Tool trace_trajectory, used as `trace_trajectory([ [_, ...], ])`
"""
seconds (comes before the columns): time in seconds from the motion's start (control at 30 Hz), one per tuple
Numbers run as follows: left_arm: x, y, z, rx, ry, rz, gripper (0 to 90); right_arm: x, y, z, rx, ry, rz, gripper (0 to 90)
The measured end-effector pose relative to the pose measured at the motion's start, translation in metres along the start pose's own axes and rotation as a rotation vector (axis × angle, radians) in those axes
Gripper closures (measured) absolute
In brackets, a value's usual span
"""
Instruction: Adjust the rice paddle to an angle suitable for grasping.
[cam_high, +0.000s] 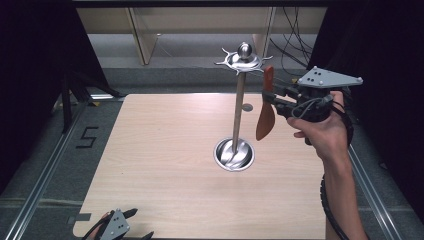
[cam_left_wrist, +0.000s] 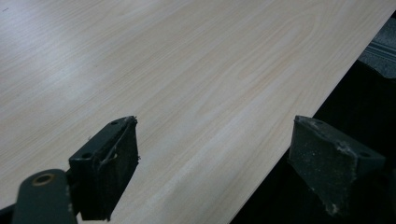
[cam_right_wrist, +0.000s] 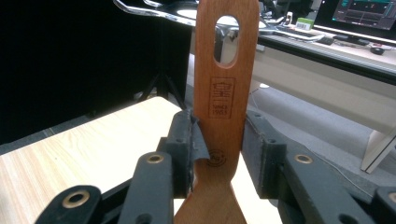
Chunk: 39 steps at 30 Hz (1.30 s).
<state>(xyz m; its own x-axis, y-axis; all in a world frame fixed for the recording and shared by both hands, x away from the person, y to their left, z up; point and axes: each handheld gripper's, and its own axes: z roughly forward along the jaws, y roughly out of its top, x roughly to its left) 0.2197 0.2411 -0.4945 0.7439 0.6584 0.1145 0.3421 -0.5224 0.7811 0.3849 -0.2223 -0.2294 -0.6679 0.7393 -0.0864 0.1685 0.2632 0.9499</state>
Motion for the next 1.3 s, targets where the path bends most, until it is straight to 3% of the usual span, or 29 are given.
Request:
trace_trajectory([
  [0.13, 0.000, 0.000, 0.000, 0.002, -0.001, 0.002, 15.2, -0.002, 0.002, 0.001, -0.003, -0.006, -0.003, 66.5],
  [0.17, -0.003, -0.001, 0.001, -0.016, -0.010, -0.036, 15.2, -0.002, 0.002, 0.003, 0.007, -0.002, 0.000, 66.5],
  [0.2, -0.001, 0.000, 0.000, -0.008, -0.009, -0.013, 15.2, -0.002, 0.002, 0.003, 0.013, 0.002, 0.009, 66.5],
  [0.27, -0.001, 0.000, 0.000, -0.003, -0.011, -0.012, 15.2, -0.001, 0.002, 0.004, 0.013, 0.006, 0.013, 66.5],
  [0.37, -0.004, 0.000, 0.001, -0.012, -0.019, -0.053, 15.2, -0.002, 0.002, 0.007, 0.023, -0.001, 0.012, 66.4],
  [0.43, -0.004, 0.000, 0.001, -0.011, -0.015, -0.048, 15.2, -0.003, 0.003, 0.010, 0.020, -0.001, 0.011, 66.4],
  [0.47, -0.001, 0.000, 0.000, -0.002, -0.014, -0.013, 15.2, -0.004, 0.002, 0.011, 0.019, 0.000, 0.008, 66.4],
  [0.67, -0.001, 0.000, 0.000, -0.006, -0.007, -0.008, 15.2, -0.005, 0.001, 0.017, 0.020, 0.012, 0.014, 66.3],
  [0.7, -0.004, -0.001, 0.001, -0.021, -0.010, -0.045, 15.2, -0.004, 0.001, 0.018, 0.020, 0.021, 0.031, 66.2],
  [0.73, -0.004, -0.001, 0.001, -0.022, -0.009, -0.044, 15.2, -0.004, 0.000, 0.019, 0.017, 0.025, 0.038, 66.0],
  [0.77, -0.004, -0.001, 0.001, -0.021, -0.010, -0.043, 15.2, -0.005, 0.000, 0.019, 0.017, 0.021, 0.031, 65.4],
  [0.8, -0.001, 0.000, 0.000, -0.001, -0.013, -0.009, 15.2, -0.005, 0.000, 0.019, 0.016, 0.024, 0.027, 64.4],
  [0.87, -0.001, 0.000, 0.000, 0.000, -0.014, -0.009, 15.2, -0.005, 0.000, 0.019, 0.011, 0.021, 0.029, 63.3],
  [0.9, -0.003, -0.001, 0.001, -0.021, -0.010, -0.043, 15.2, -0.005, -0.002, 0.018, 0.015, 0.015, 0.036, 61.4],
  [0.93, -0.003, -0.001, 0.001, -0.021, -0.010, -0.043, 15.2, -0.005, -0.002, 0.018, 0.015, 0.015, 0.036, 61.4],
  [1.03, -0.001, 0.000, 0.000, 0.006, -0.006, -0.004, 15.2, -0.007, -0.008, 0.017, -0.001, 0.019, 0.046, 57.6],
  [1.07, -0.001, 0.000, 0.000, 0.006, -0.006, -0.004, 15.2, -0.007, -0.008, 0.017, -0.001, 0.019, 0.046, 57.6],
  [1.1, -0.002, 0.000, 0.000, -0.002, -0.013, -0.013, 15.2, -0.007, -0.010, 0.013, -0.003, 0.020, 0.081, 55.7],
  [1.23, 0.000, 0.000, 0.000, 0.002, 0.000, 0.004, 15.2, -0.005, -0.017, 0.005, -0.018, 0.014, 0.091, 49.9],
  [1.27, 0.000, 0.000, 0.000, 0.002, 0.000, 0.004, 15.2, -0.005, -0.020, 0.002, -0.024, 0.008, 0.092, 48.4],
  [1.3, -0.002, -0.001, 0.001, -0.008, -0.014, -0.029, 15.2, -0.004, -0.022, 0.000, -0.026, 0.001, 0.087, 47.3],
])
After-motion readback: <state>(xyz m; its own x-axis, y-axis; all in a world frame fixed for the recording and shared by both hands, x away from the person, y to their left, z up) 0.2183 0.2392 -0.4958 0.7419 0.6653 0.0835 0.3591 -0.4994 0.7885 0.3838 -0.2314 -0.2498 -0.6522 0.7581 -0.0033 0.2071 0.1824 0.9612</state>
